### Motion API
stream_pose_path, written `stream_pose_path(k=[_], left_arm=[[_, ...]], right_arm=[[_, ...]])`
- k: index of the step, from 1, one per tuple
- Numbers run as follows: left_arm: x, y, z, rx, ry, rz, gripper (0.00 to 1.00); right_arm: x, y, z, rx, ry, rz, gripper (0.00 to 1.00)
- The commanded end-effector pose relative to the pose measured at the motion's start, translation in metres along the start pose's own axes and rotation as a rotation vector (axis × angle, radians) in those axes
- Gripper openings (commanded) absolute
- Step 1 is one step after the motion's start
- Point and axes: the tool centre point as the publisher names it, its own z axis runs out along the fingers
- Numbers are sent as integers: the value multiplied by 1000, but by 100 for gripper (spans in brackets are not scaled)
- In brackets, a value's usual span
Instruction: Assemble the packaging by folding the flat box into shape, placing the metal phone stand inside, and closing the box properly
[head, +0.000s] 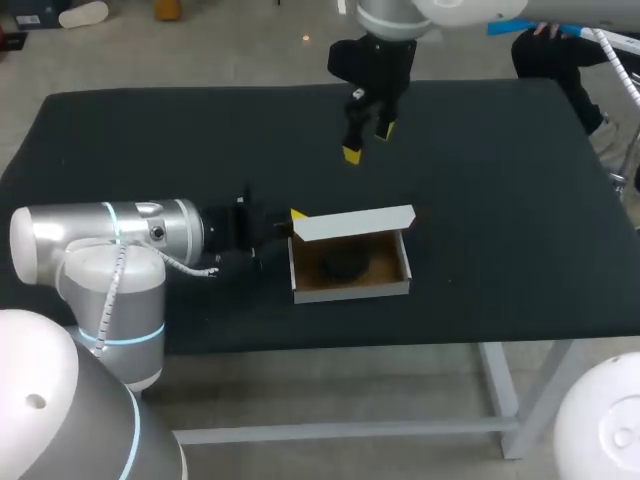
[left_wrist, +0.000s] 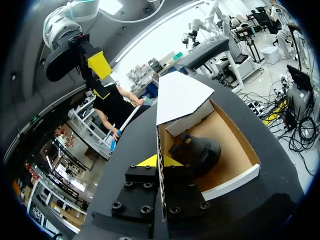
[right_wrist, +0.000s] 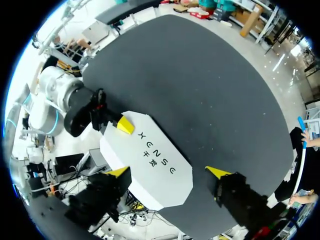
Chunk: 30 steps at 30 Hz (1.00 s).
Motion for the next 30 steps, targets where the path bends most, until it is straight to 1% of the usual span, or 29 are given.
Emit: stream_pose_path(k=[1,2,4,5,7,9,10,12,13,16,18,19,30], left_arm=[[2,1,1,1,-6,1,0],[2,1,1,1,-6,1,0],[4,2,1,4,-24,34,0],[5,2,0,-3,-26,46,0],[6,3,0,-2,-38,67,0],[6,4,-1,-2,-49,79,0],[6,4,-1,-1,-53,84,0],[7,4,-1,-13,-64,100,0],[8,4,-1,-19,-65,109,0],[9,5,0,-32,-71,136,0],[10,5,0,-36,-73,153,0],[11,6,1,-40,-73,161,0],[13,8,0,-42,-81,223,0]], right_arm=[[1,0,-1,1,-1,0,100],[1,0,-1,1,-1,0,100],[-1,-4,0,7,38,53,100],[-3,-5,0,26,86,79,100],[-4,-9,-1,26,109,128,100],[-4,-13,-3,44,153,172,100],[-4,-15,-4,41,162,201,100],[-3,-19,-4,71,193,264,100],[-2,-21,-3,72,205,302,100],[-2,-28,0,125,298,421,100],[-1,-31,7,189,357,522,100],[1,-32,12,214,380,524,100],[1,-32,12,214,380,524,100]])
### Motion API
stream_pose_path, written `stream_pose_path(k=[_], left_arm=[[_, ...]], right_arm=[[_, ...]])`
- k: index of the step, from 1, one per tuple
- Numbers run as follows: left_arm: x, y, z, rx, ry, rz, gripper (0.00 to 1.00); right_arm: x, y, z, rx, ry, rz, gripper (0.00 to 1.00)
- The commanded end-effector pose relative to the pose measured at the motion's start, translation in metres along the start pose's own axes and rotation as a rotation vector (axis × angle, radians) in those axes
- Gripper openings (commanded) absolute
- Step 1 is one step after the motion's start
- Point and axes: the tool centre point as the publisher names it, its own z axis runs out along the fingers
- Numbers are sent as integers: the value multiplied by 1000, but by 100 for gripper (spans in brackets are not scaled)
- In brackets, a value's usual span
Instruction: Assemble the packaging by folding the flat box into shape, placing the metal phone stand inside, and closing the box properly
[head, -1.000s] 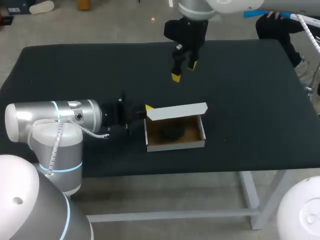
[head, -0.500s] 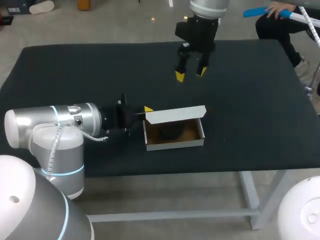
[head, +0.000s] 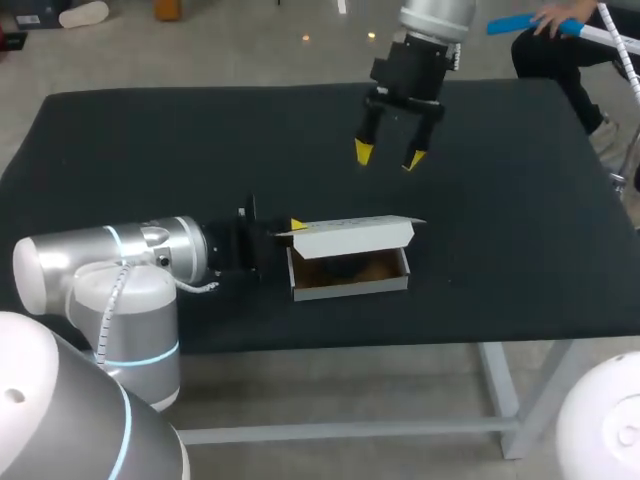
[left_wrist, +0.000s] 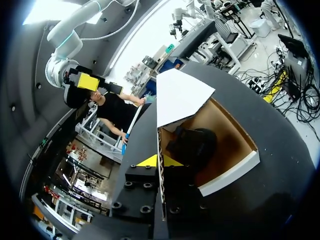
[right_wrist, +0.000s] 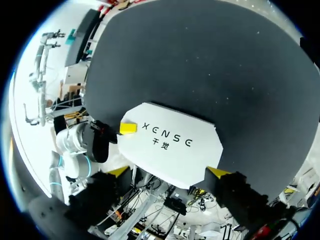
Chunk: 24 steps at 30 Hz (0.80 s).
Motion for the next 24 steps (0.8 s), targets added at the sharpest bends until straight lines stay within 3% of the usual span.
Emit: stream_pose_path(k=[1,5,10,12,19,24], left_arm=[[4,1,1,2,-19,16,0],[4,0,1,3,-21,28,0],[6,2,2,-1,-25,40,0],[6,3,2,0,-28,42,0],[9,5,1,3,-38,65,0],[10,6,1,5,-38,73,0]], right_arm=[[0,5,-3,64,4,-2,100],[3,4,1,73,-15,34,100],[-5,-2,13,122,-80,271,100],[-10,-7,18,106,-106,371,100],[-20,-21,31,15,-105,486,99],[-27,-28,42,-51,-76,508,81]])
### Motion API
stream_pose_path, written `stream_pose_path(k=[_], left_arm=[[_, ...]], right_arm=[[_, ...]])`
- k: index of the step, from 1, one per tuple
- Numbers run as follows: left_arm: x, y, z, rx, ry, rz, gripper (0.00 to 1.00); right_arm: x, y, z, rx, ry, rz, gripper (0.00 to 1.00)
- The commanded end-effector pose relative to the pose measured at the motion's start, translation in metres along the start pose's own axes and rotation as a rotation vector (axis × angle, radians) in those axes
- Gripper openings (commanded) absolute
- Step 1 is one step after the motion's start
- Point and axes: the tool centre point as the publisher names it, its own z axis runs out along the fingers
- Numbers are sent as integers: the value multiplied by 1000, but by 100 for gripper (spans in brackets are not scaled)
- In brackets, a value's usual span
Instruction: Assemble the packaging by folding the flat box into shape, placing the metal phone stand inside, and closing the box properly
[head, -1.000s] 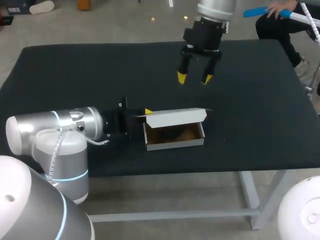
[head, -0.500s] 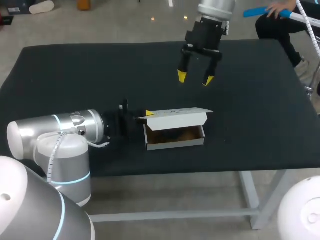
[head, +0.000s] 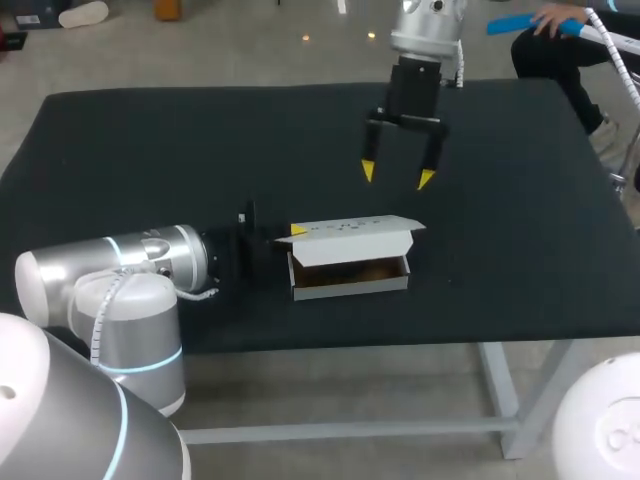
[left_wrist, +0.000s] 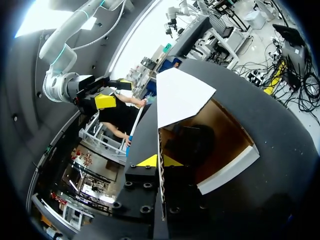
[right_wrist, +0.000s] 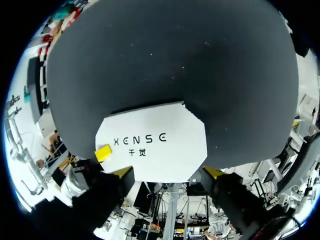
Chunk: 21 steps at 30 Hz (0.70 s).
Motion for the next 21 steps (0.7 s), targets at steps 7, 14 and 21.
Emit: stream_pose_path(k=[7,14,21], left_arm=[[5,3,0,15,-10,9,0],[6,4,1,23,-7,14,0],[6,3,1,36,-3,29,0]], right_arm=[[-20,-12,33,-181,124,-62,73],[-21,-10,40,-232,127,-110,64],[-18,-7,47,-239,110,-144,53]])
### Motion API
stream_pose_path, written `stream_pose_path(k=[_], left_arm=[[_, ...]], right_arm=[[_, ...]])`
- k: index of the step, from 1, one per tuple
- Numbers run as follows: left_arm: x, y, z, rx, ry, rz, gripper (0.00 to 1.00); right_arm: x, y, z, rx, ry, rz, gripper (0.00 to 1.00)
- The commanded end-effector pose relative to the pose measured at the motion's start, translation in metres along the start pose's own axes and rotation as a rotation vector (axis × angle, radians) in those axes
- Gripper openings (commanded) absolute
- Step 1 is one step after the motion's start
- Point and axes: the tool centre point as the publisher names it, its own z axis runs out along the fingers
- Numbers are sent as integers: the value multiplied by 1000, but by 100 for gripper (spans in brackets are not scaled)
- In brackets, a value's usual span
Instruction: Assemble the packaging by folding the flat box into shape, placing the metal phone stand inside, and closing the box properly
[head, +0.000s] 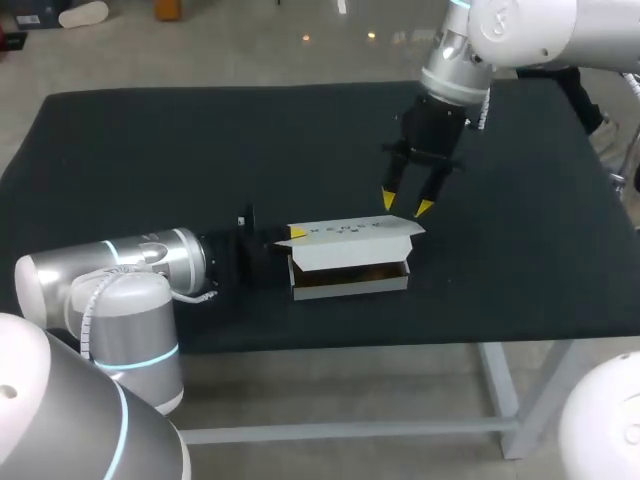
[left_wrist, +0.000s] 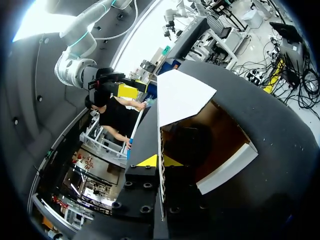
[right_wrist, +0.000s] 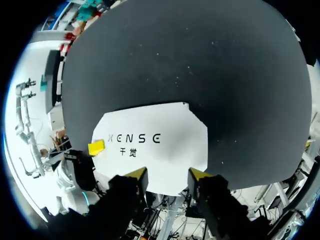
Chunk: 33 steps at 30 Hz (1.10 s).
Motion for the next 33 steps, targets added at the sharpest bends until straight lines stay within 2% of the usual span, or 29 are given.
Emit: stream_pose_path(k=[1,16,33], left_arm=[[2,2,0,11,3,9,0],[5,2,2,11,1,38,0],[5,2,1,11,-2,53,0]], right_arm=[[1,-3,6,-60,-8,-14,53],[-8,-2,22,-68,-36,-52,48],[-14,-2,34,-57,-26,-75,47]])
